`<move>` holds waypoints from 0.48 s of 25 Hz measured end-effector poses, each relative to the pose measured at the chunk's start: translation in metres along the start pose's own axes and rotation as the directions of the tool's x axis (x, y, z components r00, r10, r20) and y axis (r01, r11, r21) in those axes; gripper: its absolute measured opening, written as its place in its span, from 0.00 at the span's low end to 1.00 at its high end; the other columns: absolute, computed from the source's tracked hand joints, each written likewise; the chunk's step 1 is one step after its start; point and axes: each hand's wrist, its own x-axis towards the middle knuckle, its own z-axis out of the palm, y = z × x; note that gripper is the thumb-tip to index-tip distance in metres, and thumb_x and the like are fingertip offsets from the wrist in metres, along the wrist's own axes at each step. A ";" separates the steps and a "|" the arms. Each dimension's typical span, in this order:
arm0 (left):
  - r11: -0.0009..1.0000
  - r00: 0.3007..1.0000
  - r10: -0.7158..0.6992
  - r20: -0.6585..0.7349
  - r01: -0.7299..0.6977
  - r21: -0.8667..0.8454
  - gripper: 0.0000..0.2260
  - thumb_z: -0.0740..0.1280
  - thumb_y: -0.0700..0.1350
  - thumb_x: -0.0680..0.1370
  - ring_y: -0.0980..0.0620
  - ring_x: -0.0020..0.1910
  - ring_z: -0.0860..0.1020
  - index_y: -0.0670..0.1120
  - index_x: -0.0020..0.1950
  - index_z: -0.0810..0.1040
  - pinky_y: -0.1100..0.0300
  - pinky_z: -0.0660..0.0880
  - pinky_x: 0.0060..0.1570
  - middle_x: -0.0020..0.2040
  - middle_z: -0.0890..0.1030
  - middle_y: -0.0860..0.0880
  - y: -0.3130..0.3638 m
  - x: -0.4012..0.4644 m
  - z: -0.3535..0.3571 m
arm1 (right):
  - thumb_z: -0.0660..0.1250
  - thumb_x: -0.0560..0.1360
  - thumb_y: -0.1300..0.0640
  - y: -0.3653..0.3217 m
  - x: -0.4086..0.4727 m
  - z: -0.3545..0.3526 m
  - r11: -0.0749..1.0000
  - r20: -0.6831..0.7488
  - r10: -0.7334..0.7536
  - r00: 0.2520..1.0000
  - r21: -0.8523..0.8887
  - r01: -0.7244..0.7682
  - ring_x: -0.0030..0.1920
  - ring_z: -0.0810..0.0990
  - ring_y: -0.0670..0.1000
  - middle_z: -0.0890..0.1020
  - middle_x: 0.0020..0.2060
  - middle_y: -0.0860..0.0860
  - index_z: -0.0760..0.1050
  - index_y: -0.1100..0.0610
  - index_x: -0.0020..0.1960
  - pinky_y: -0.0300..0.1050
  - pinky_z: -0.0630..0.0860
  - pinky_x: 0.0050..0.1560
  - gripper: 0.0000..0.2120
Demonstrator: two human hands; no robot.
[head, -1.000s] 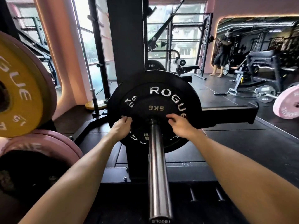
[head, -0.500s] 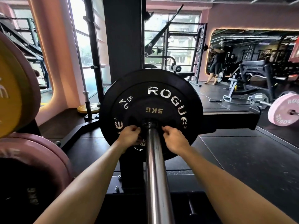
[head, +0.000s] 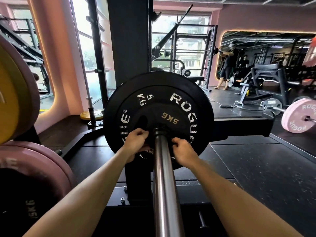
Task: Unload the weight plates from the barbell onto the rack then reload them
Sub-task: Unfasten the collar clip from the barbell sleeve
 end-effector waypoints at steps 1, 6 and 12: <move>0.999 0.999 -0.037 0.005 0.037 -0.035 0.09 0.63 0.45 0.83 0.52 0.37 0.78 0.45 0.44 0.75 0.59 0.79 0.31 0.40 0.77 0.47 0.001 -0.002 0.000 | 0.55 0.79 0.55 0.000 0.002 -0.003 1.000 -0.005 -0.001 1.000 -0.005 0.001 0.51 0.81 0.59 0.82 0.52 0.57 0.74 0.50 0.67 0.53 0.78 0.55 0.19; 0.981 0.978 -0.190 0.088 0.192 -0.009 0.16 0.57 0.57 0.83 0.47 0.42 0.79 0.47 0.64 0.65 0.56 0.78 0.31 0.51 0.77 0.44 0.015 -0.008 0.022 | 0.59 0.79 0.53 -0.011 0.012 -0.023 0.982 -0.159 -0.005 0.987 0.185 0.034 0.35 0.78 0.49 0.81 0.35 0.48 0.77 0.51 0.65 0.37 0.76 0.38 0.17; 0.987 1.000 0.009 -0.010 -0.007 0.159 0.14 0.54 0.56 0.83 0.50 0.45 0.74 0.46 0.59 0.60 0.56 0.74 0.42 0.48 0.73 0.46 0.005 0.002 0.037 | 0.60 0.78 0.57 -0.018 0.011 -0.017 0.974 -0.141 -0.011 0.990 0.222 0.042 0.31 0.76 0.46 0.83 0.43 0.53 0.79 0.56 0.63 0.30 0.68 0.27 0.16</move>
